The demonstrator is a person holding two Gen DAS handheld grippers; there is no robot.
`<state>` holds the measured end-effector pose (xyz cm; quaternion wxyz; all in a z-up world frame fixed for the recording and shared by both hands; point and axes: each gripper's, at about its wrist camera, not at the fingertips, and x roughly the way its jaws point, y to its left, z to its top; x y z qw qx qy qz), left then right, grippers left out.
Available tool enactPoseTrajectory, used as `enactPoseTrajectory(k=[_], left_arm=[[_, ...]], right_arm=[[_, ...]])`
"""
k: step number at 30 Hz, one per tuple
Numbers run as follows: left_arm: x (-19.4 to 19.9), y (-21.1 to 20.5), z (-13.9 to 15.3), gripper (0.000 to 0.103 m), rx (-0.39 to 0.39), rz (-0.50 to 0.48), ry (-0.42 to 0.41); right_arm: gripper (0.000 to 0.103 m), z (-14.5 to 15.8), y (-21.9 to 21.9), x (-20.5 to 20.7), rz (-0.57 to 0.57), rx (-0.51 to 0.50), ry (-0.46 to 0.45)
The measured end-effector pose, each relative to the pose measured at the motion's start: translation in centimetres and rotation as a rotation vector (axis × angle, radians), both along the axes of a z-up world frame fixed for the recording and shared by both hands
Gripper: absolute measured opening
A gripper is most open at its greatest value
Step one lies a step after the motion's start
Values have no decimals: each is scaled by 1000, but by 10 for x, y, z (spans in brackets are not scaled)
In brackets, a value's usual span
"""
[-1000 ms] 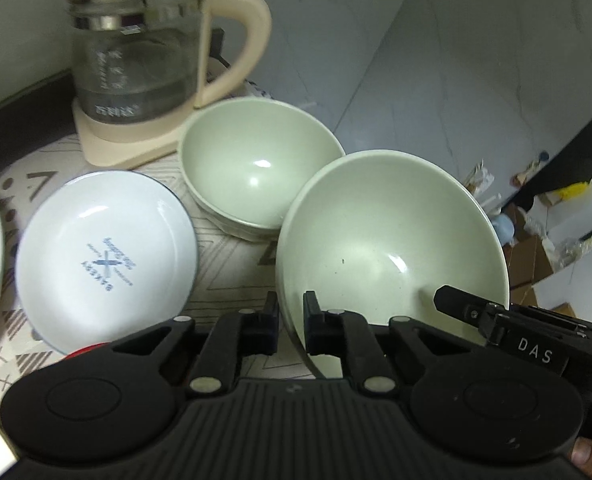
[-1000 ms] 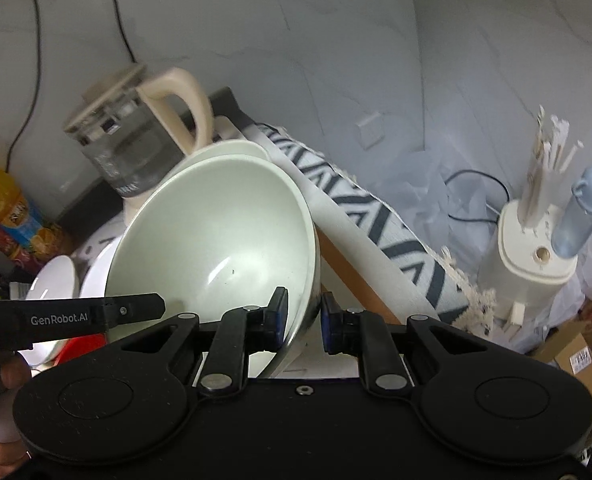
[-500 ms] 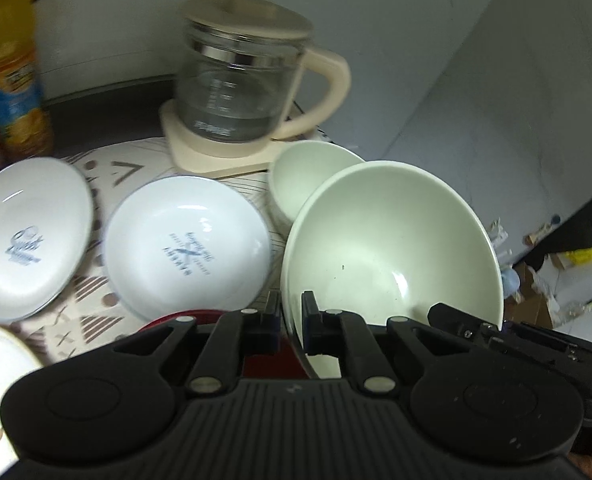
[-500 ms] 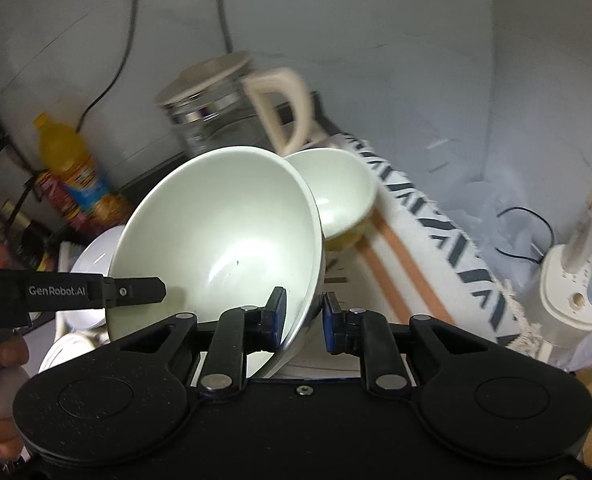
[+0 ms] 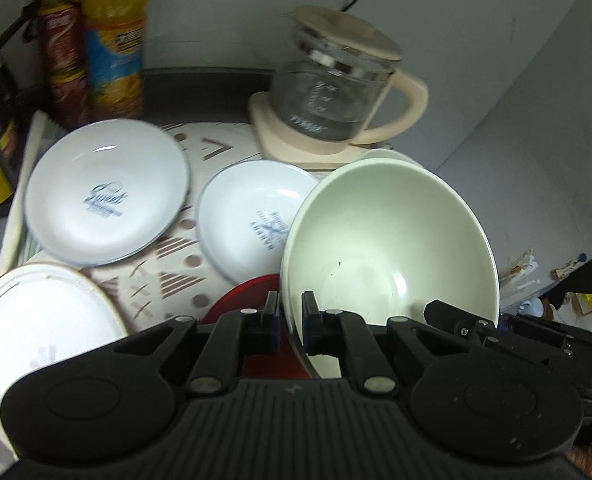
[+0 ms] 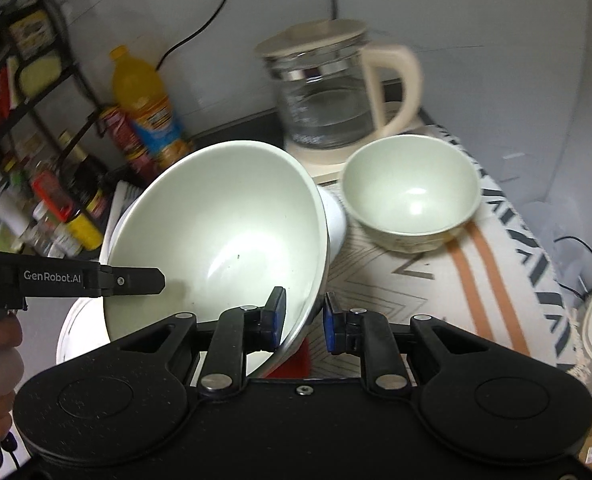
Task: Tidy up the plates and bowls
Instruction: 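Lift the large green bowl with the right gripper toward the red bowl, then lower the green bowl into the red bowl and open the right gripper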
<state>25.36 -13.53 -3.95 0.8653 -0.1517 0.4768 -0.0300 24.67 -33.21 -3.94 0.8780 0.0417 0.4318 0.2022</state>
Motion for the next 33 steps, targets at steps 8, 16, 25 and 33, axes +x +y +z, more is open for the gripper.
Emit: enactPoseTrajectory(k=[8, 16, 25, 33], left_arm=[[-17, 17, -17, 9, -2, 49, 77], [-21, 15, -37, 10, 3, 38, 149], [-15, 11, -67, 12, 15, 29, 265], [-13, 14, -64, 13, 7, 21, 282]], right_arm=[[20, -6, 20, -2, 105, -25, 27], [19, -20, 21, 1, 113, -28, 68], [12, -34, 24, 7, 89, -61, 75], [5, -38, 26, 14, 88, -101, 56]])
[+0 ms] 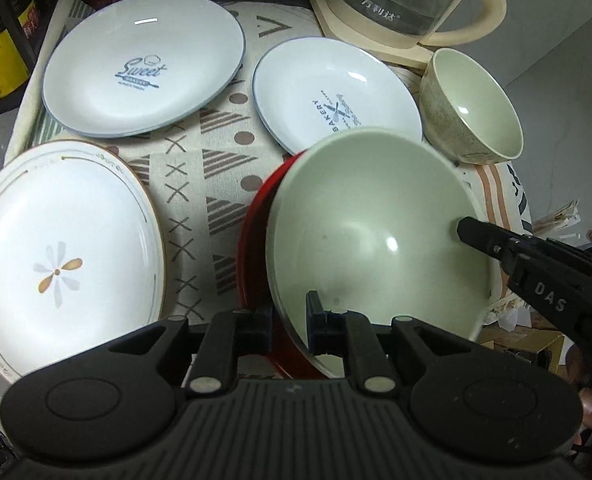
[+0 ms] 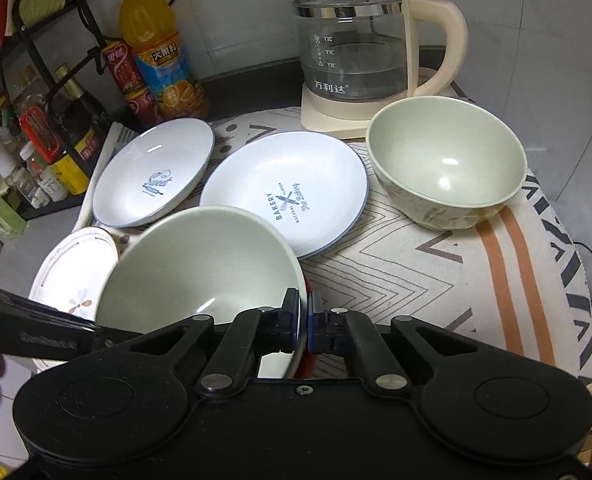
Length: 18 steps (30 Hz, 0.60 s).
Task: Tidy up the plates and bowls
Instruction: 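Lower the green bowl into the red bowl and open the right gripper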
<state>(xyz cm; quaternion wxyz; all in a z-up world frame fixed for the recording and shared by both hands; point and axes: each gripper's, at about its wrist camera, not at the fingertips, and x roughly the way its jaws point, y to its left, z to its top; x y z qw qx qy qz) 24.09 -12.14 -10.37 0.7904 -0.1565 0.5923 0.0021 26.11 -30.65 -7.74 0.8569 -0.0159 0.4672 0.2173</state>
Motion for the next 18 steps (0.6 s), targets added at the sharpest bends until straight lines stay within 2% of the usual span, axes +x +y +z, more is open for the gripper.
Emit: enactPoseTrajectory(k=[7, 10, 13, 14, 15, 18], left_arm=[[2, 9, 13, 17, -7, 6, -17], [5, 11, 14, 17, -12, -3, 0], [6, 8, 19, 20, 22, -32, 3], [7, 7, 22, 25, 46, -40, 1], [7, 8, 25, 28, 62, -44, -6], [9, 9, 33, 31, 74, -58, -26]], right_arm=[[5, 0, -2, 1, 19, 18, 3], [5, -1, -3, 2, 22, 27, 10], [5, -1, -4, 1, 26, 40, 7], [5, -1, -5, 1, 23, 48, 10], [6, -1, -7, 1, 17, 64, 15], [8, 6, -15, 0, -6, 136, 9]])
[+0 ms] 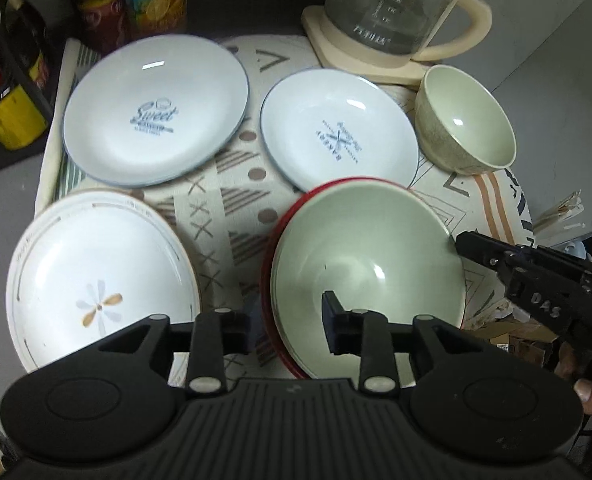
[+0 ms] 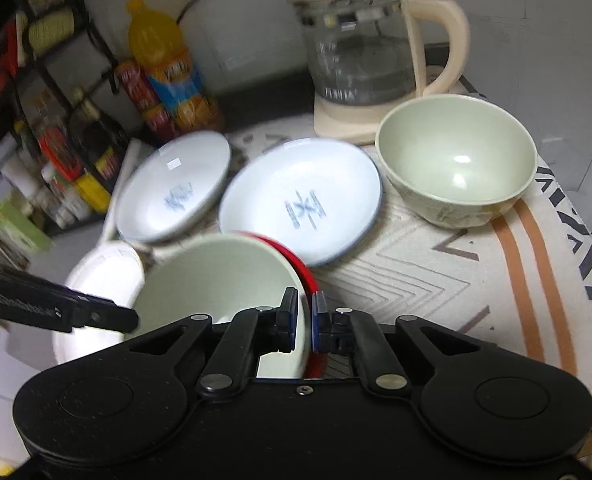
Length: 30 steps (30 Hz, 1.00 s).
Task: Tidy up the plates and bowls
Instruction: 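Lower the green bowl into the red bowl and open the right gripper, then move the right gripper to the small pale green bowl and grasp its rim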
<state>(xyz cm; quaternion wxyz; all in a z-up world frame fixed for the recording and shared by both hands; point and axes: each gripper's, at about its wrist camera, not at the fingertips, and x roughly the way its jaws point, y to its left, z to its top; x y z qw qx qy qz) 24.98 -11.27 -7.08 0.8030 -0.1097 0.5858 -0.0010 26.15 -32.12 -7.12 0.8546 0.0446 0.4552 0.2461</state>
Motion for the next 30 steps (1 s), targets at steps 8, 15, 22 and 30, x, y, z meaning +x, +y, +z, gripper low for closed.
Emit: enactPoseTrajectory(k=[8, 15, 22, 30], left_arm=[[31, -19, 9, 34, 16, -27, -105], [64, -50, 13, 36, -19, -70, -189], [96, -75, 11, 38, -16, -100, -252], [134, -91, -4, 38, -51, -111, -239]], right_arm=[[54, 16, -27, 10, -139, 42, -57], [66, 17, -57, 24, -288, 26, -75], [67, 10, -78, 40, -401, 37, -66], [67, -9, -91, 69, -502, 51, -22]])
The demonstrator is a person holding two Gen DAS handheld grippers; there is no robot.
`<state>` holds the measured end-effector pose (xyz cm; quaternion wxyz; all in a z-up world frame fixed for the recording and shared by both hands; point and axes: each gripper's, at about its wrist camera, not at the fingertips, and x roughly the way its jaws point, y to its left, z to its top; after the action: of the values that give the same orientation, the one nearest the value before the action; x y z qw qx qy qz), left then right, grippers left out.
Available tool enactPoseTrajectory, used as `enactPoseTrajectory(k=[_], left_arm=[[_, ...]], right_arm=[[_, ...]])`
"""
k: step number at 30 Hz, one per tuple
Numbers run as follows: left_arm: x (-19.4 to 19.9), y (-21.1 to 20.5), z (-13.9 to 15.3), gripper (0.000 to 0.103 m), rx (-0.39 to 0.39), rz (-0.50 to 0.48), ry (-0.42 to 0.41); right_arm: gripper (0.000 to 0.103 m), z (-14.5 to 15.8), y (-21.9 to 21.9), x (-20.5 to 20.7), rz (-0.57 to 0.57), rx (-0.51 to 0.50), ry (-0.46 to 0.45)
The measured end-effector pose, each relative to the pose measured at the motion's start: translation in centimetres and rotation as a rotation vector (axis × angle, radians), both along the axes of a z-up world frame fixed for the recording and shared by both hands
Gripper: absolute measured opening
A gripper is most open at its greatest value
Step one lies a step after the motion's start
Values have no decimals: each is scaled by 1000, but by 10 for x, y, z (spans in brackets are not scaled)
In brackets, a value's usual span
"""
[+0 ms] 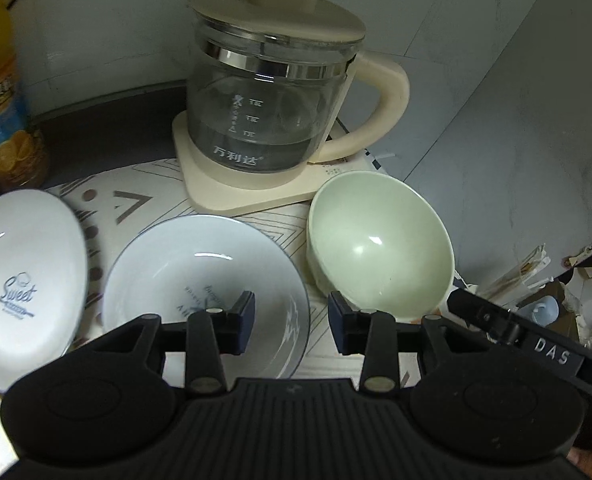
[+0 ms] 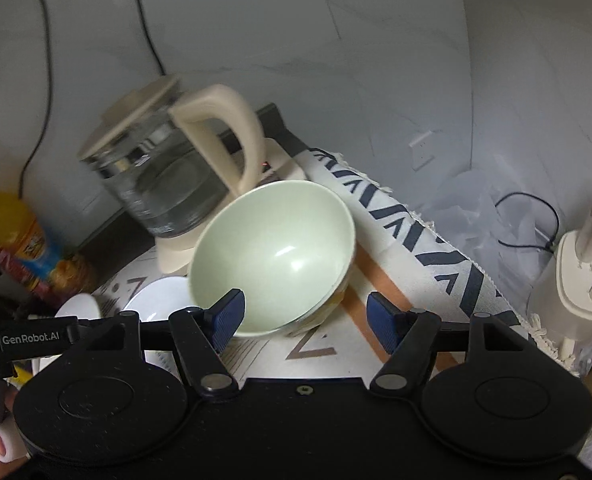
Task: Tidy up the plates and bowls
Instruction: 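Move the right gripper to the small pale green bowl and grasp its rim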
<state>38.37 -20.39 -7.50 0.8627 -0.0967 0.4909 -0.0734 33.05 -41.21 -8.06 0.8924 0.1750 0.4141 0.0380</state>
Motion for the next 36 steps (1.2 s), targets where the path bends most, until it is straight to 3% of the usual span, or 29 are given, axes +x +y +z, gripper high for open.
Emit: enactPoseTrajectory(k=[12, 19, 23, 24, 26, 27, 30, 36], left_arm=[[34, -18, -30, 38, -23, -8, 42], [46, -29, -41, 37, -18, -11, 40], [52, -34, -49, 32, -31, -15, 58], [53, -35, -52, 26, -26, -19, 65], [54, -40, -56, 16, -3, -31, 80], [54, -41, -58, 16, 0, -36, 82], [50, -43, -56, 15, 15, -46, 67], [40, -41, -48, 15, 5, -59, 49]], right_arm=[[66, -31, -6, 28, -52, 13, 53], [57, -43, -7, 38, -86, 24, 101], [42, -50, -6, 43, -94, 18, 130], [41, -52, -5, 44, -92, 18, 134], [24, -53, -4, 47, -83, 15, 137], [19, -53, -2, 49, -82, 7, 143], [16, -50, 7, 51, -84, -60, 161], [16, -40, 7, 43, -78, -72, 147]])
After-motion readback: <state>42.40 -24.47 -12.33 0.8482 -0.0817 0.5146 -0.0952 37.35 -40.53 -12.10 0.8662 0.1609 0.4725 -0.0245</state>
